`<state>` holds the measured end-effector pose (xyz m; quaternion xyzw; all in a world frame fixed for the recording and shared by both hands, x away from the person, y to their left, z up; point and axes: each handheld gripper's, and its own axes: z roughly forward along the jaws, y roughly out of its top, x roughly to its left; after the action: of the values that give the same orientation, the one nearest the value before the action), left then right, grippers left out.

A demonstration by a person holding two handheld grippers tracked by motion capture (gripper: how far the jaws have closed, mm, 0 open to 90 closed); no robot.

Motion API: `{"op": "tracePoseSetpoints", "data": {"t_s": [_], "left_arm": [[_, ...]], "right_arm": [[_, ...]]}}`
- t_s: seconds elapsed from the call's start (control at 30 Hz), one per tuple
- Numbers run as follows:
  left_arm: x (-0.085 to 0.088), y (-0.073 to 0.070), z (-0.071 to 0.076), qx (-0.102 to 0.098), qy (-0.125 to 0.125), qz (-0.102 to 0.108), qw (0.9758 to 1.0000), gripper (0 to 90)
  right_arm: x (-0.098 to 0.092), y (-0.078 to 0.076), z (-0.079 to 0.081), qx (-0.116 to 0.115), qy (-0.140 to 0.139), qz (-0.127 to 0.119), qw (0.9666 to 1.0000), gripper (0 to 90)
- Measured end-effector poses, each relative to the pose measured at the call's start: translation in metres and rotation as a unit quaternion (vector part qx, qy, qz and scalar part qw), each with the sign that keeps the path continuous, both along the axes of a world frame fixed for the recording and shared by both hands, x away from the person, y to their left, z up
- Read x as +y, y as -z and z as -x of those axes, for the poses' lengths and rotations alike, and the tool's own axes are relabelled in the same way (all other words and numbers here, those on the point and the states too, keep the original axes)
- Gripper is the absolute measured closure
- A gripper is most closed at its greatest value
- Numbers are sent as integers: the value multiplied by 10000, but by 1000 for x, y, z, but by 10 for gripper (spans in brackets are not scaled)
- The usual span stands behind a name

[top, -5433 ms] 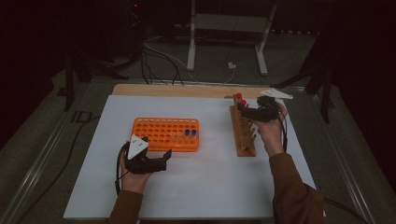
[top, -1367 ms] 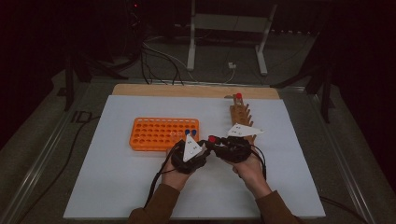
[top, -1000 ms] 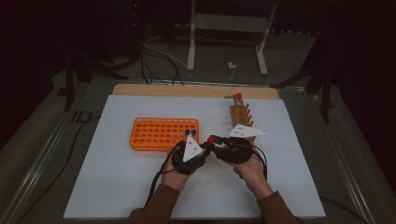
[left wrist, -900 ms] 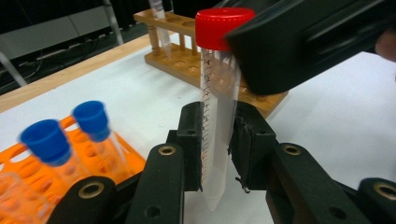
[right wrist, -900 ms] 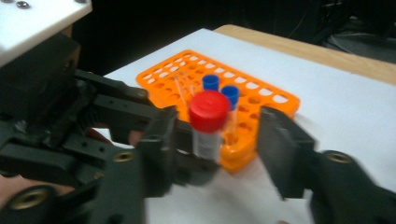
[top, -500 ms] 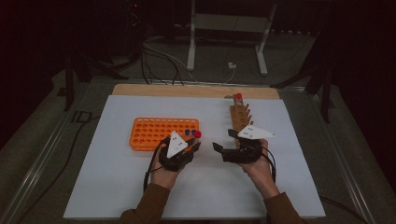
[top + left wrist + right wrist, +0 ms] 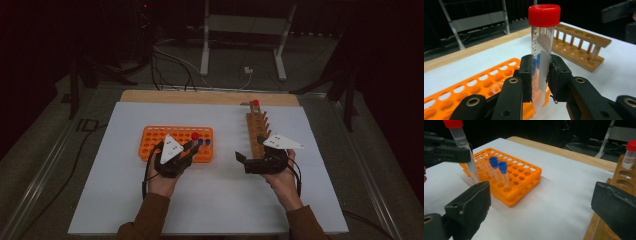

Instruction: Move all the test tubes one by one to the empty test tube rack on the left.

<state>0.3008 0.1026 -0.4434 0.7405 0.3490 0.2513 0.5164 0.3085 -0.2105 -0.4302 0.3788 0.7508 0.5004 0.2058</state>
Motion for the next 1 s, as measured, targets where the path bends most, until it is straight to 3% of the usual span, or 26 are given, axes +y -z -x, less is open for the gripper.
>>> {"op": "tracePoseSetpoints", "data": {"t_s": [0.37,0.7,1.0], "left_arm": [[24,1,-9,4,-299,297,9991,744],[33,8,-15,16,-534,174,9984,744],[34,30,-27,286,-736,63,9969,744]], "right_arm": [[-8,-1,-1,-11,108,-85,9999,19],[-9,-1,-2,5,99,-121,9999,19],[-10,-1,-2,4,100,-132,9999,19]]}}
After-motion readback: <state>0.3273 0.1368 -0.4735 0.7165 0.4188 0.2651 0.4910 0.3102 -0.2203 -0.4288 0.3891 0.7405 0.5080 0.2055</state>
